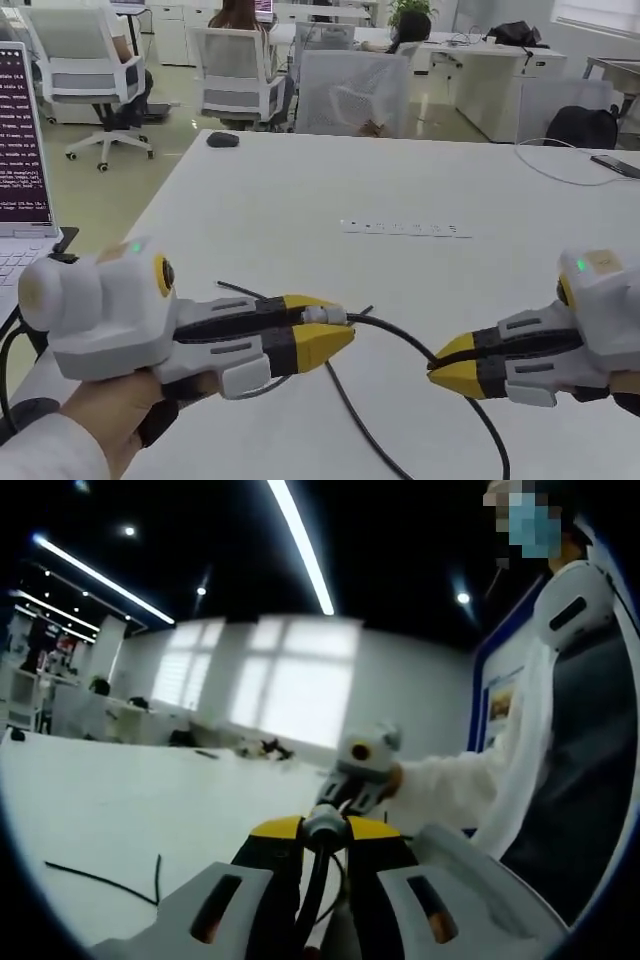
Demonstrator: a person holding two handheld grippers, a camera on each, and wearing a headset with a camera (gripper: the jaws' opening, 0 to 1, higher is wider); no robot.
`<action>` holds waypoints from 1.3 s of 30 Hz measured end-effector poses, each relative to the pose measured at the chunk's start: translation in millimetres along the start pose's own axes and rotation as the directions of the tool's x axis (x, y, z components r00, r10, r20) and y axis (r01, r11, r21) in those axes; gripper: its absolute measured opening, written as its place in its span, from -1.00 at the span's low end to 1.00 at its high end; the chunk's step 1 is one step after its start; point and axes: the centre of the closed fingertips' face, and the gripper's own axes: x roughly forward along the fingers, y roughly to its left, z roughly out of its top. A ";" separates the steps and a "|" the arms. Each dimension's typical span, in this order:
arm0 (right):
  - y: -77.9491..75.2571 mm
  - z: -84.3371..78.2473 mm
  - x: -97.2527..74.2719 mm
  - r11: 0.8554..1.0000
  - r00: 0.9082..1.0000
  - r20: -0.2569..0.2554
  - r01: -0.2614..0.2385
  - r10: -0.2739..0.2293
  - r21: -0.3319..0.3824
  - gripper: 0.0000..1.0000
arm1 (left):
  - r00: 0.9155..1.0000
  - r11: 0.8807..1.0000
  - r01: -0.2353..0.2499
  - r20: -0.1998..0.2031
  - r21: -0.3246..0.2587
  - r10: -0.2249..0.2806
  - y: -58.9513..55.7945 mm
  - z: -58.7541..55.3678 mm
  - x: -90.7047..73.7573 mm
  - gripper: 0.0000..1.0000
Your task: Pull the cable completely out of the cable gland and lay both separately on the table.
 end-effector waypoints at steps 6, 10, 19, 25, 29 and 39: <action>5.2 24.2 0.9 0.997 1.000 0.014 0.013 -0.012 -0.080 -0.75 | 1.000 1.000 -0.001 -0.004 0.003 0.001 0.3 -0.4 0.6 -0.67; 13.7 55.4 6.4 0.991 0.996 0.083 0.001 0.010 -0.131 -0.75 | 0.999 1.000 0.014 -0.029 0.010 -0.014 -3.6 -5.3 4.1 -0.67; 31.0 81.8 24.5 0.982 0.987 0.142 -0.050 0.076 -0.182 -0.87 | 0.999 1.000 0.028 -0.040 0.001 -0.028 -6.3 -8.4 3.8 -0.67; 30.3 80.4 24.6 0.982 0.985 0.154 -0.054 0.082 -0.179 -0.92 | 0.999 1.000 0.022 -0.034 -0.008 -0.022 -3.7 -8.0 2.9 -0.67; 31.4 78.1 24.1 0.980 0.985 0.144 -0.063 0.092 -0.191 -0.92 | 0.999 1.000 0.026 -0.041 -0.006 -0.026 -4.3 -10.3 3.5 -0.67; 18.2 71.9 16.0 0.984 0.985 0.155 -0.043 0.070 -0.171 -0.92 | 1.000 1.000 -0.012 -0.009 -0.017 0.012 5.0 -4.7 -3.0 -0.67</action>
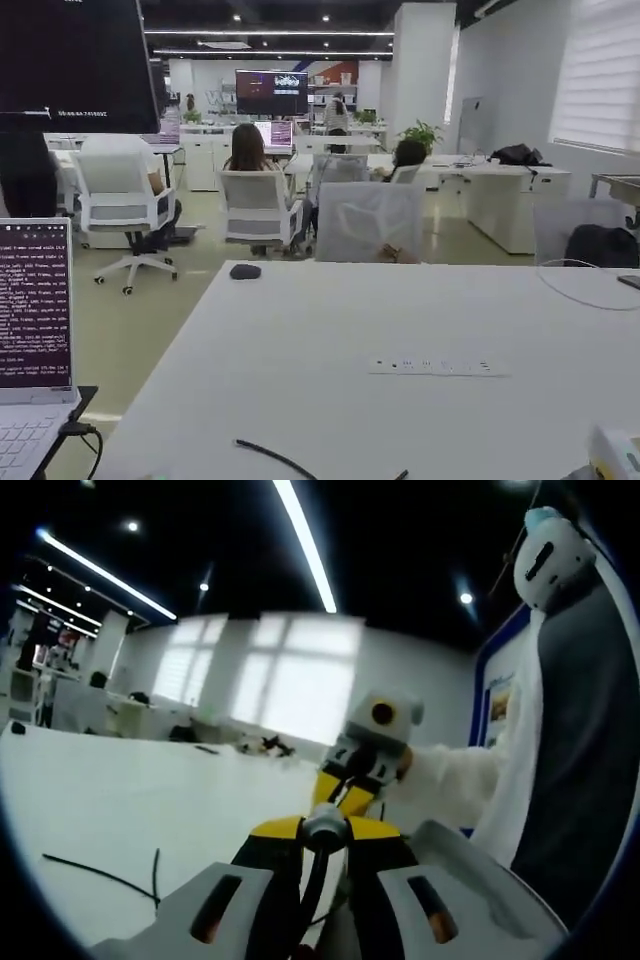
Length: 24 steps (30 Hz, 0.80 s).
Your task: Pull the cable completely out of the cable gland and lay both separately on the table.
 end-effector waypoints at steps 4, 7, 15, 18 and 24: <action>-5.8 -8.9 -7.1 1.000 0.999 -0.026 0.027 -0.027 0.005 -0.92 | 1.000 1.000 -0.010 0.022 -0.009 0.010 1.9 3.8 -2.7 -0.67; -6.8 -18.3 -13.8 0.998 0.997 -0.042 0.060 -0.060 0.015 -0.92 | 0.999 1.000 -0.017 0.028 -0.005 0.017 2.5 5.1 -3.3 -0.67; -4.4 -37.7 -29.8 0.993 0.992 -0.074 0.104 -0.101 0.048 -0.92 | 1.000 1.000 -0.009 0.014 -0.001 0.009 1.0 1.2 -0.5 -0.67; -6.4 -42.7 -37.5 0.989 0.986 -0.098 0.141 -0.135 0.055 -0.92 | 1.000 1.000 -0.006 0.011 -0.004 0.006 0.7 0.9 -1.2 -0.67; 1.5 -41.9 -36.9 0.982 0.983 -0.085 0.170 -0.163 0.081 -0.92 | 1.000 1.000 0.012 0.016 0.006 -0.012 -2.8 3.7 -0.6 -0.67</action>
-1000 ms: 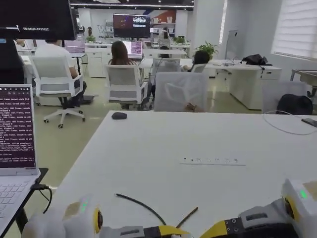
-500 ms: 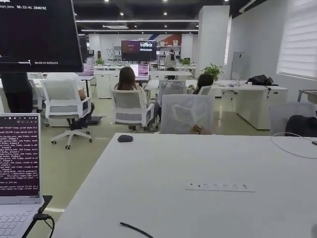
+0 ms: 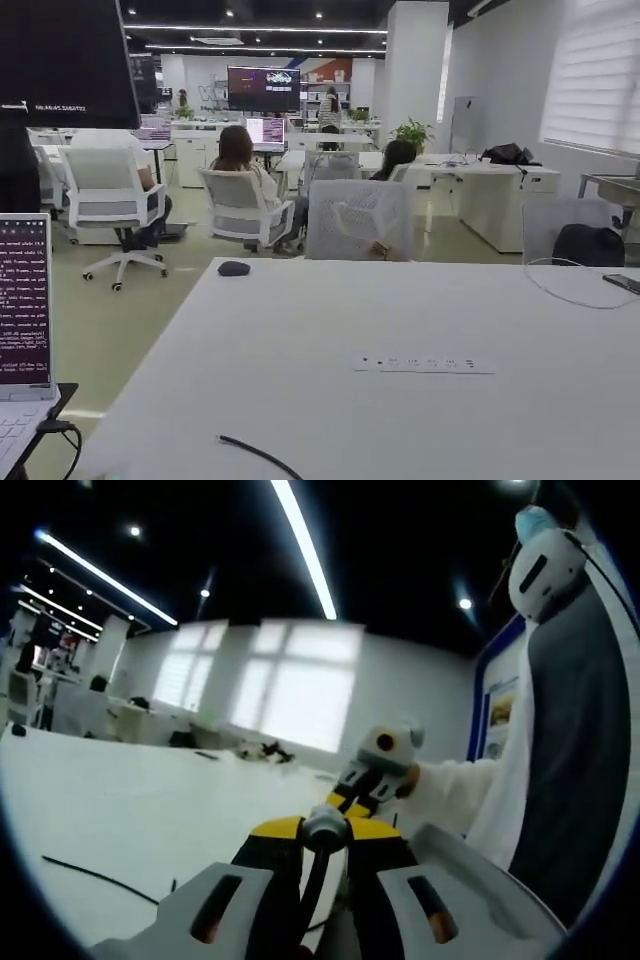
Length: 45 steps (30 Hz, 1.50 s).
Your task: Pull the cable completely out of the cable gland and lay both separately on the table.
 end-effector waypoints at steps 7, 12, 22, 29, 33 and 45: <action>1.9 -1.0 -6.0 1.000 1.000 -0.001 0.023 -0.023 0.005 -0.92 | 1.000 1.000 0.015 -0.014 0.019 -0.014 -6.6 -1.7 3.1 -0.67; 0.8 -2.8 -5.7 1.000 1.000 -0.006 0.031 -0.031 0.003 -0.92 | 1.000 1.000 0.013 -0.016 0.026 -0.013 -6.6 -2.1 3.7 -0.67; -1.9 2.9 -4.2 0.999 0.999 -0.029 0.036 -0.036 0.016 -0.84 | 0.999 0.999 -0.031 0.018 0.037 0.031 -1.4 6.0 -3.0 -0.67; -0.9 37.3 3.5 1.000 0.998 0.057 -0.008 0.008 -0.009 -0.67 | 1.000 0.999 -0.029 0.012 0.032 0.028 -0.2 3.9 0.4 -0.67; 5.1 57.5 14.2 0.995 0.995 0.078 -0.054 0.060 -0.079 -0.65 | 1.000 0.999 -0.014 -0.021 0.043 0.015 -4.3 -2.5 4.8 -0.67; 12.3 66.2 42.5 0.979 0.984 0.067 -0.156 0.166 -0.135 -0.75 | 0.999 0.998 -0.010 -0.033 0.058 0.012 -3.1 -3.5 3.5 -0.67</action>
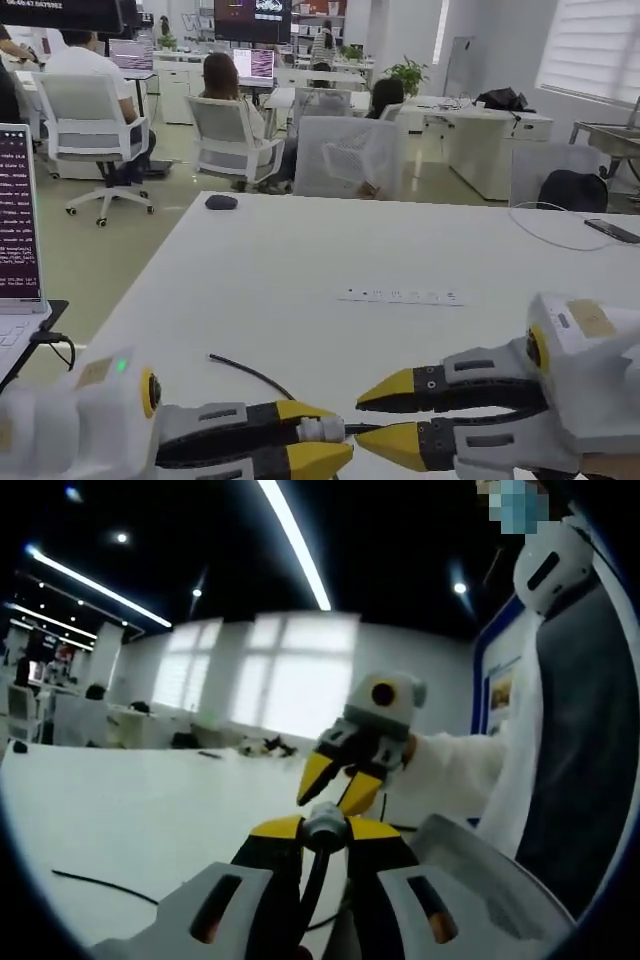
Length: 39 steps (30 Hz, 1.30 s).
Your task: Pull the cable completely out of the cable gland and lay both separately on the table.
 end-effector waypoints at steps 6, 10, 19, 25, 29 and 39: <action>0.0 -2.4 3.9 1.000 1.000 0.012 -0.020 0.020 0.014 -0.89 | 1.000 1.000 -0.008 0.009 -0.004 0.008 4.6 2.6 -1.3 -0.67; -1.1 -2.0 4.2 1.000 1.000 0.016 -0.021 0.020 0.011 -0.90 | 1.000 1.000 -0.009 0.012 -0.007 0.009 5.8 3.0 -0.6 -0.67; -2.8 -4.5 -0.5 1.000 1.000 0.027 -0.008 0.008 0.008 -0.91 | 1.000 1.000 0.000 0.012 -0.022 0.001 7.1 1.9 -0.3 -0.67; -6.2 -7.2 -3.4 1.000 0.999 0.035 0.008 -0.008 0.020 -0.91 | 1.000 1.000 -0.010 0.013 -0.026 0.011 10.0 2.1 -1.6 -0.67; -10.8 -13.3 -8.5 0.999 0.999 0.030 0.024 -0.025 0.032 -0.91 | 1.000 0.999 -0.026 0.008 -0.030 0.026 14.3 1.2 -3.3 -0.67; -15.5 -38.7 -24.1 0.995 0.998 -0.001 0.059 -0.059 0.076 -0.91 | 0.999 0.999 -0.036 -0.010 -0.028 0.036 15.5 -2.6 -2.3 -0.67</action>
